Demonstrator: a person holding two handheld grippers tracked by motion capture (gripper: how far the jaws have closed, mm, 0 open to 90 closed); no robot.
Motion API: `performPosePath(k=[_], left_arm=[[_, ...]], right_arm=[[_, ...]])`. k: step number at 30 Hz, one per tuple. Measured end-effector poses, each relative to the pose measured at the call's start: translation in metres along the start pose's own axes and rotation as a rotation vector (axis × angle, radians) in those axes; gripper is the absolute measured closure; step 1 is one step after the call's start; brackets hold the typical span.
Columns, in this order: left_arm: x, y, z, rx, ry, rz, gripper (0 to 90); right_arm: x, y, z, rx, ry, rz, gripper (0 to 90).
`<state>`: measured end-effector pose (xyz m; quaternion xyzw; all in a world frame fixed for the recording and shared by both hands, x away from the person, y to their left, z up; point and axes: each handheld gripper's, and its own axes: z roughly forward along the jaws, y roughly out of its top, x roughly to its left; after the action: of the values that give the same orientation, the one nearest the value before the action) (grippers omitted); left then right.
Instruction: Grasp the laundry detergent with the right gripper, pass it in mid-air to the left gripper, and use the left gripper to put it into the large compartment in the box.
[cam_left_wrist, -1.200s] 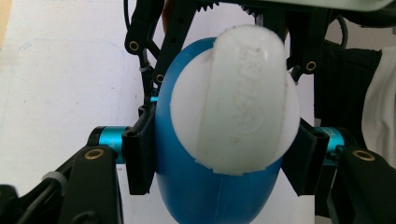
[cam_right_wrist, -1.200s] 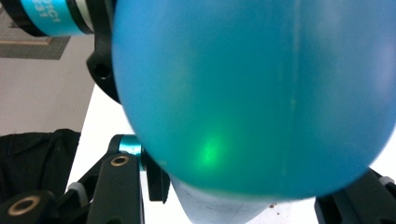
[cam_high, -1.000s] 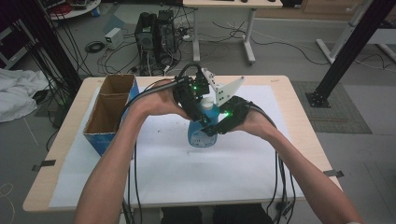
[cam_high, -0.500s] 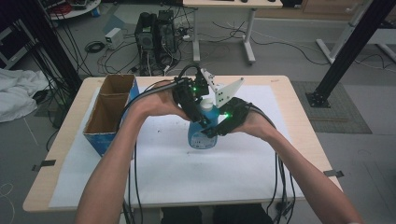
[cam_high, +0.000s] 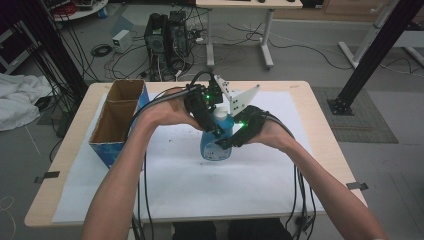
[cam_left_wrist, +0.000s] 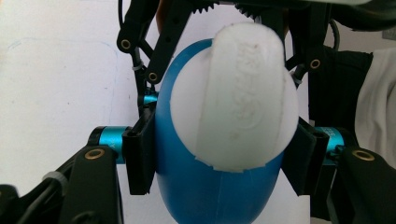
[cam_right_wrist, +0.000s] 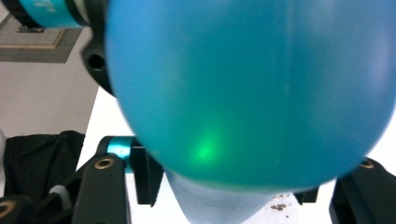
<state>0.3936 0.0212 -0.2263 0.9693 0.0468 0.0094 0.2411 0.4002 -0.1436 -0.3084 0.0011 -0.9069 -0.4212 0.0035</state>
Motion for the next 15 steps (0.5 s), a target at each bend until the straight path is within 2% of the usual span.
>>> performPosePath(k=[2, 3, 13, 15], left_arm=[[0.0004, -0.0005, 0.0005, 0.009, -0.002, 0.005, 38.1], [-0.0004, -0.0009, 0.0014, -0.004, 0.000, -0.003, 38.1], [0.0000, -0.0017, -0.0012, -0.004, 0.000, 0.008, 38.1], [-0.0006, -0.0030, -0.0012, -0.012, -0.002, -0.013, 38.1]], right_arm=[[-0.0002, -0.0009, 0.0001, -0.003, -0.010, 0.004, 32.8], [0.0000, -0.0010, 0.0002, -0.002, -0.011, 0.006, 32.4], [0.0009, -0.0009, -0.0001, 0.008, -0.010, 0.009, 28.6], [0.0013, -0.0010, 0.0000, 0.014, -0.002, 0.020, 27.0]])
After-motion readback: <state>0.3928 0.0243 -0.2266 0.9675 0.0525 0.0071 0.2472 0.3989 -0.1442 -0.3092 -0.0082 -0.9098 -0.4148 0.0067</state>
